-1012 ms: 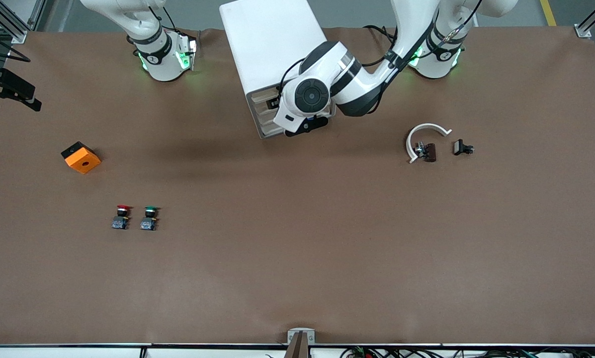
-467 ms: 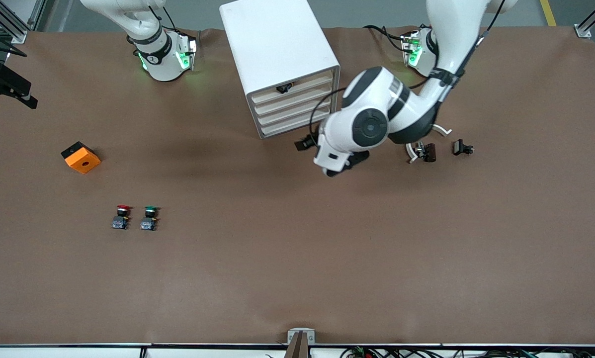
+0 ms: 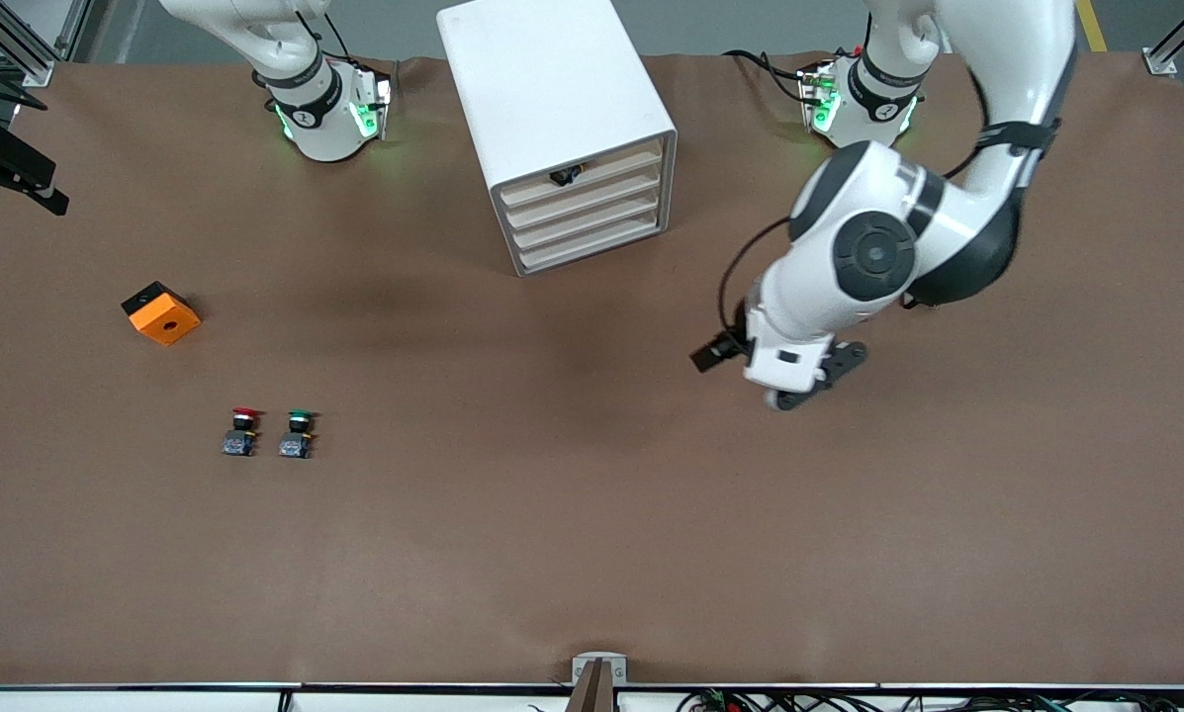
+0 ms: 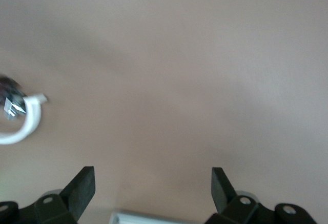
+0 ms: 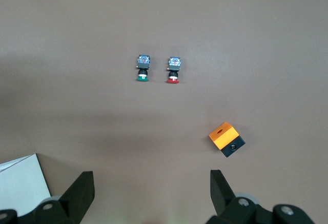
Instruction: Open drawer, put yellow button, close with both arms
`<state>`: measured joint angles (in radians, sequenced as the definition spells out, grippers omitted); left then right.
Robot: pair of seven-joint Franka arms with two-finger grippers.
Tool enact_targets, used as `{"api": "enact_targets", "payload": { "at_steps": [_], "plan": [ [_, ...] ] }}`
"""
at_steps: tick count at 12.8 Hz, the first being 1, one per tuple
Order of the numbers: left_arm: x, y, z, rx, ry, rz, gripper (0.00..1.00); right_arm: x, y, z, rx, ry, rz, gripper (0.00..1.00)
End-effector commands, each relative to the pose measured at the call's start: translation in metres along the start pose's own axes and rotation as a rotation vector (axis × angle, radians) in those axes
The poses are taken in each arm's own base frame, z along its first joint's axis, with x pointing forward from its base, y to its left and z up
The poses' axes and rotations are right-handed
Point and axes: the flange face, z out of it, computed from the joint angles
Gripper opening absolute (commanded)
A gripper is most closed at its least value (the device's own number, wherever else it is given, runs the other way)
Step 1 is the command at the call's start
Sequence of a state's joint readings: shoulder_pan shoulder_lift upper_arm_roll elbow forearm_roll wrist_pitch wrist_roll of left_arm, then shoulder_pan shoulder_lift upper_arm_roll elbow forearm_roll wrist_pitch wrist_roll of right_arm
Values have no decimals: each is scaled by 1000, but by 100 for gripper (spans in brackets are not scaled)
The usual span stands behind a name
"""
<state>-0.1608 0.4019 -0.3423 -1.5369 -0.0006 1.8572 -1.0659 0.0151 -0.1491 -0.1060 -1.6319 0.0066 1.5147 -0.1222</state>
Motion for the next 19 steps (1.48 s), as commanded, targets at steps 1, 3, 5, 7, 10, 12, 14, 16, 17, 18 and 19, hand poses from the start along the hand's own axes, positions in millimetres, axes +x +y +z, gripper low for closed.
{"api": "enact_targets", "payload": {
  "at_steps": [1,3,5,7,10,12,14,16,17,18,19],
  "plan": [
    [38,-27,-28,21,103,-15,100,-8,3,-2,2,16,9,100],
    [74,-54,-51,3,131,13,100,-16,2,2,4,24,9,100],
    [96,-78,-69,-2,149,110,100,-18,2,4,5,30,7,100],
    [112,-107,-90,17,155,198,100,-17,2,3,4,28,6,100],
    [111,-133,-134,36,170,254,100,-16,-2,-1,3,31,-2,100],
    [98,-146,-161,52,176,246,100,-16,-2,-1,1,33,-2,100],
    [85,-161,-182,76,172,257,100,-16,-2,-1,2,31,-2,100],
    [74,-174,-195,108,152,350,100,-16,-2,0,2,27,-2,100],
    [69,-178,-200,122,143,409,100,-16,-2,0,2,26,-3,100],
    [62,-182,-210,128,152,470,100,-16,-2,0,2,28,-3,100],
    [62,-193,-212,145,132,505,100,-16,-2,0,2,27,-2,100]
  ]
}}
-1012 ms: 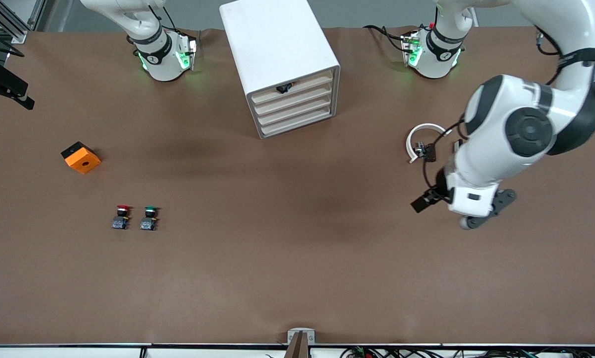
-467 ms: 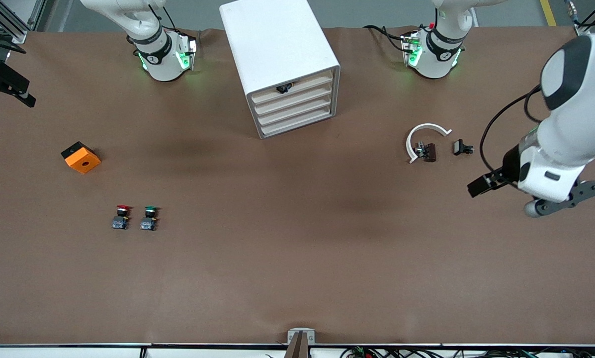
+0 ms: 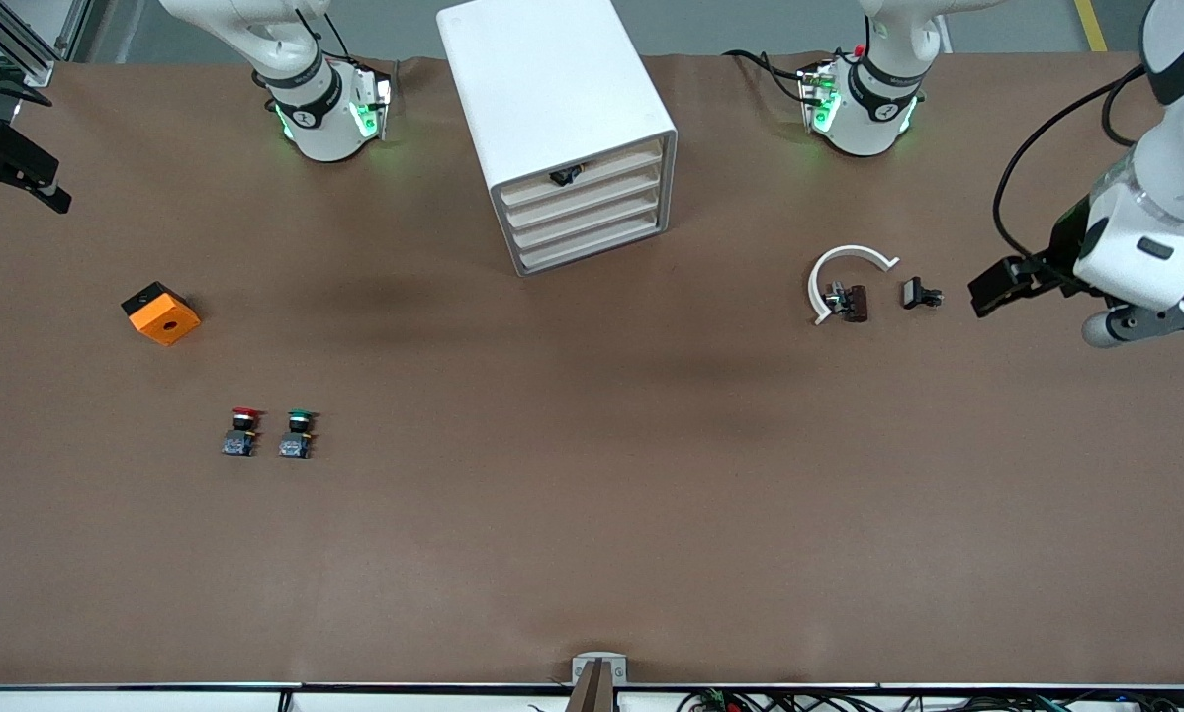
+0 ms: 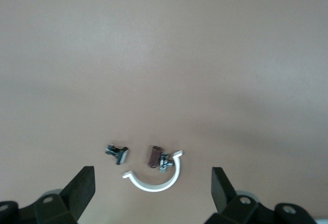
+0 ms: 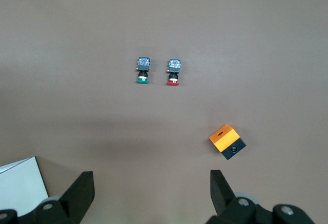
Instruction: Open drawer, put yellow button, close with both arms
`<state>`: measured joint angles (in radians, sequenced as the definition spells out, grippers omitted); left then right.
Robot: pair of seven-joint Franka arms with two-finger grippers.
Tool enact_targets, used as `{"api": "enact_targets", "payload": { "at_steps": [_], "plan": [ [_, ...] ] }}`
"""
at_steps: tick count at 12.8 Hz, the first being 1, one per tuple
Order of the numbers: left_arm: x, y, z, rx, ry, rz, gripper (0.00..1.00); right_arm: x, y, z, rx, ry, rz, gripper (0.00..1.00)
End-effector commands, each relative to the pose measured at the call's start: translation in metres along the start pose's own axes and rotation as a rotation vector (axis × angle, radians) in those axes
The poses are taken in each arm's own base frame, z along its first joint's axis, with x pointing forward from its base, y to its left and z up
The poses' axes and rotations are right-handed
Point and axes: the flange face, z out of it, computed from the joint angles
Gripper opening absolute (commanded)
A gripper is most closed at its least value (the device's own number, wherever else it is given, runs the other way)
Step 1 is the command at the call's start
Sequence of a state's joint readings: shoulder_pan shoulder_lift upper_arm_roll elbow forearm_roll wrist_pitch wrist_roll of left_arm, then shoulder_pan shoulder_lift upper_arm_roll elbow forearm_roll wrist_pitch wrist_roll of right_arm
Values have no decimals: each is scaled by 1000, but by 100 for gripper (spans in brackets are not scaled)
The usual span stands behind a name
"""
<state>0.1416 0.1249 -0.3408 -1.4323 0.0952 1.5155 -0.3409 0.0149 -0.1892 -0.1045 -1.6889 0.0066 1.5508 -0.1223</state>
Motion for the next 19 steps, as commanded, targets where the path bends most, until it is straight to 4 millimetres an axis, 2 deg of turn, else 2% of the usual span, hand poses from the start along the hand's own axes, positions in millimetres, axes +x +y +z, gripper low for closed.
{"api": "enact_targets", "payload": {
  "at_steps": [1,5,8,14,16,19],
  "plan": [
    [-20,-23,-17,33,-8,85,100,-7,1,-3,0,7,3,100],
    [-48,-45,-24,37,-9,62,100,-7,0,-3,1,7,2,100],
    [-54,-77,-21,-35,-29,72,100,-7,1,-3,1,6,2,100],
    [-63,-87,-22,-64,-34,54,100,-7,1,-7,-1,15,0,100],
    [-62,-80,-23,-64,-31,65,100,-7,2,-6,0,13,-5,100],
    [-60,-83,-24,-51,-29,61,100,-7,2,-7,0,15,-3,100]
  ]
}}
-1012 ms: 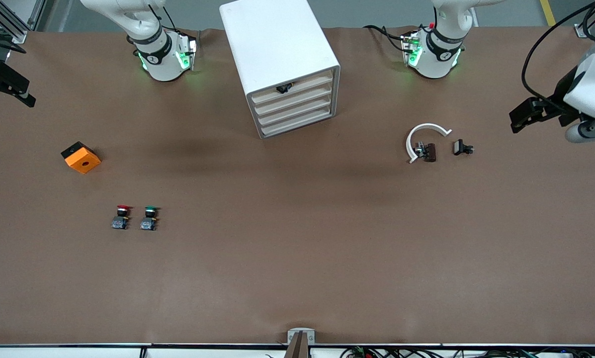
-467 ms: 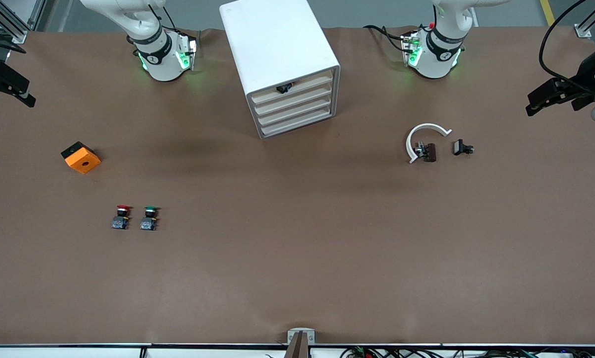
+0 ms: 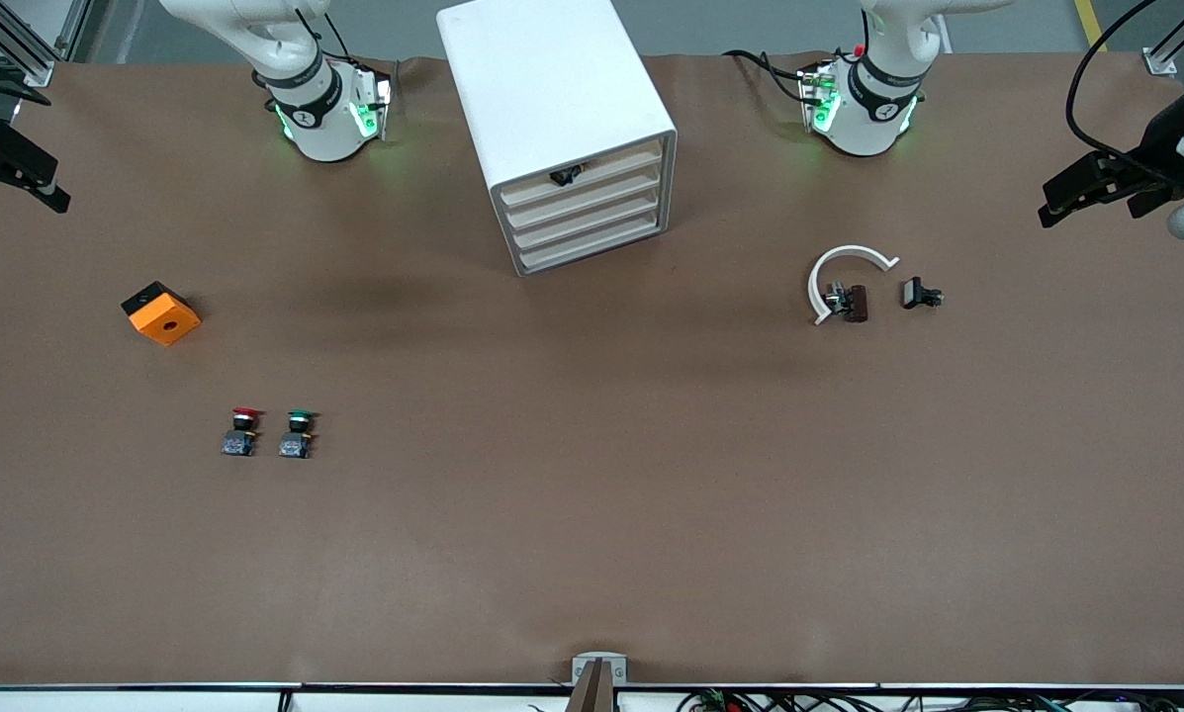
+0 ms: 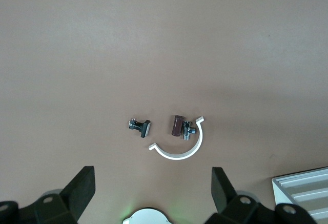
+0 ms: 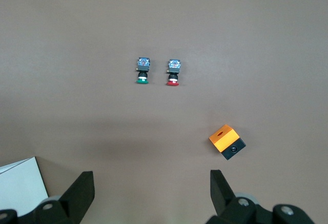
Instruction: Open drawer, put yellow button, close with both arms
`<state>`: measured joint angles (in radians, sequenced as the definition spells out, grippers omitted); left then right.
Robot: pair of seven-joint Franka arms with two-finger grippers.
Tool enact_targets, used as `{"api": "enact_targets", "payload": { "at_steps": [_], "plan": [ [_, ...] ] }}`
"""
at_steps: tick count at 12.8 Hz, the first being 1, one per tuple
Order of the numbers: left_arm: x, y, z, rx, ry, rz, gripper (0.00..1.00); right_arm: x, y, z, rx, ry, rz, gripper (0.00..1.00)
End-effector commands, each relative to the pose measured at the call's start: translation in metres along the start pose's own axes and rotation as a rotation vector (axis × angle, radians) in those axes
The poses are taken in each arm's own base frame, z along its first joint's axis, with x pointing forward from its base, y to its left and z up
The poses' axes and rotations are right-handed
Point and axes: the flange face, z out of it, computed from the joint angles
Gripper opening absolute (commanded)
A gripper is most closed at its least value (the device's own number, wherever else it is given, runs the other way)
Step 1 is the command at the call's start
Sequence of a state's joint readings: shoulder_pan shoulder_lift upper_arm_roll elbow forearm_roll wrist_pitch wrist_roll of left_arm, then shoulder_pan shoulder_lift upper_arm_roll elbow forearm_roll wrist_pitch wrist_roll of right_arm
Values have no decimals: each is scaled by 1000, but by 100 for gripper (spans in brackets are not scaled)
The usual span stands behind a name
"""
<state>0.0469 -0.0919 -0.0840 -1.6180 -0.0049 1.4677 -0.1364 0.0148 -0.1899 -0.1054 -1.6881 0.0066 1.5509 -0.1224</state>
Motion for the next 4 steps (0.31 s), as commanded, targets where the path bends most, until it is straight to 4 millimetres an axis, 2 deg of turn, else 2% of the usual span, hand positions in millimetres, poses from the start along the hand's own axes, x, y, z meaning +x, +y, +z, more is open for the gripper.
{"api": "enact_targets", "payload": {
  "at_steps": [1,4],
  "plan": [
    [0,-3,-3,5,13,10,100,-6,1,-8,-1,16,-4,100],
    [12,-5,-12,0,27,-5,100,-5,1,-11,-2,24,2,100]
  ]
}}
